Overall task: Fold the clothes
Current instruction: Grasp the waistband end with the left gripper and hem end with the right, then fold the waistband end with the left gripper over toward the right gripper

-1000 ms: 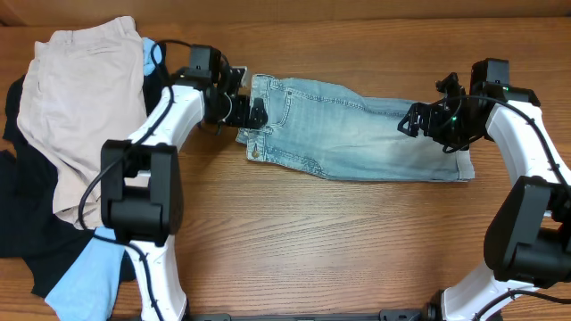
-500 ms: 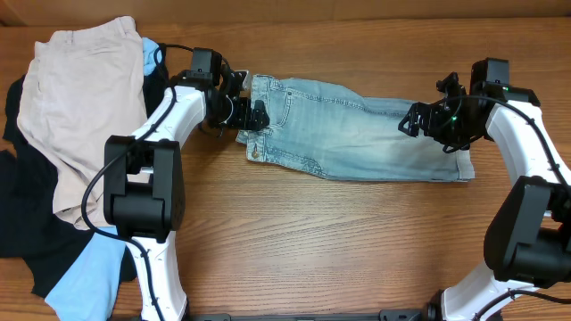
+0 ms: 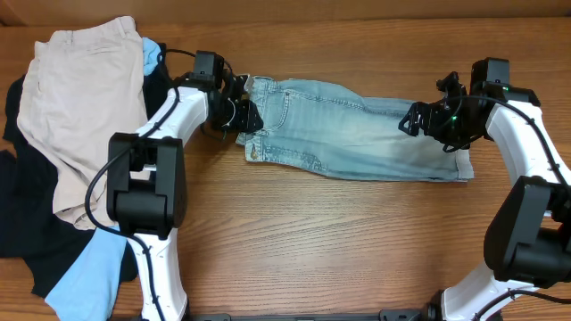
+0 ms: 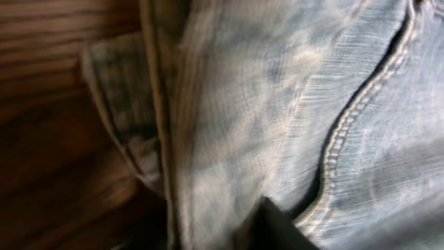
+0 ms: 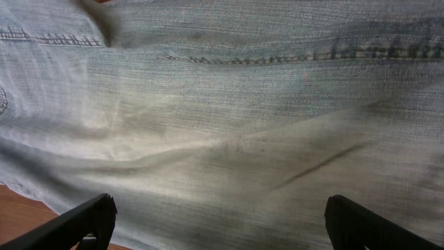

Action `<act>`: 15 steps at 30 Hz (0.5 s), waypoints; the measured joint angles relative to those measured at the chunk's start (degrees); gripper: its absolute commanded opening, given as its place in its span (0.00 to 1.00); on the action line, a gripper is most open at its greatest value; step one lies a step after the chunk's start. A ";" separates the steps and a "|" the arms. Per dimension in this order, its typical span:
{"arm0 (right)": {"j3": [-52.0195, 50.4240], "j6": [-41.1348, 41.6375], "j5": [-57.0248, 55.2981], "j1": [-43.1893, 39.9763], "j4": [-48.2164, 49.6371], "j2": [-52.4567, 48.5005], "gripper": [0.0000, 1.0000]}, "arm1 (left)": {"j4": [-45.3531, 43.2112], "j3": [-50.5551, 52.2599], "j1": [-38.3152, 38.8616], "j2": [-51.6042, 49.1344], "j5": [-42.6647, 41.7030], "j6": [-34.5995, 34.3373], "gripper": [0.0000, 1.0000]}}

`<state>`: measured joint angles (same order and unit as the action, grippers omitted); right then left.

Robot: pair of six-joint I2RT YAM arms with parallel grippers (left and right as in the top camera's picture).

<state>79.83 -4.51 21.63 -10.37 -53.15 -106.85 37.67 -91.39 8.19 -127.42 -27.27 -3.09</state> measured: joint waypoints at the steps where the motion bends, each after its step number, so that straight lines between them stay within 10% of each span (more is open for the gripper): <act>1: 0.00 0.00 0.00 0.02 0.02 0.00 1.00 | 0.00 0.00 0.00 -0.13 -0.04 -0.46 0.09; 15: 0.00 0.00 2.27 0.00 -0.20 0.00 0.99 | 19.78 -5.01 -2.32 -0.59 -1.18 -3.63 0.04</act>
<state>79.83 -4.51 23.90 -10.37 -53.34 -106.85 57.45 -96.40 5.87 -128.01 -28.45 -6.72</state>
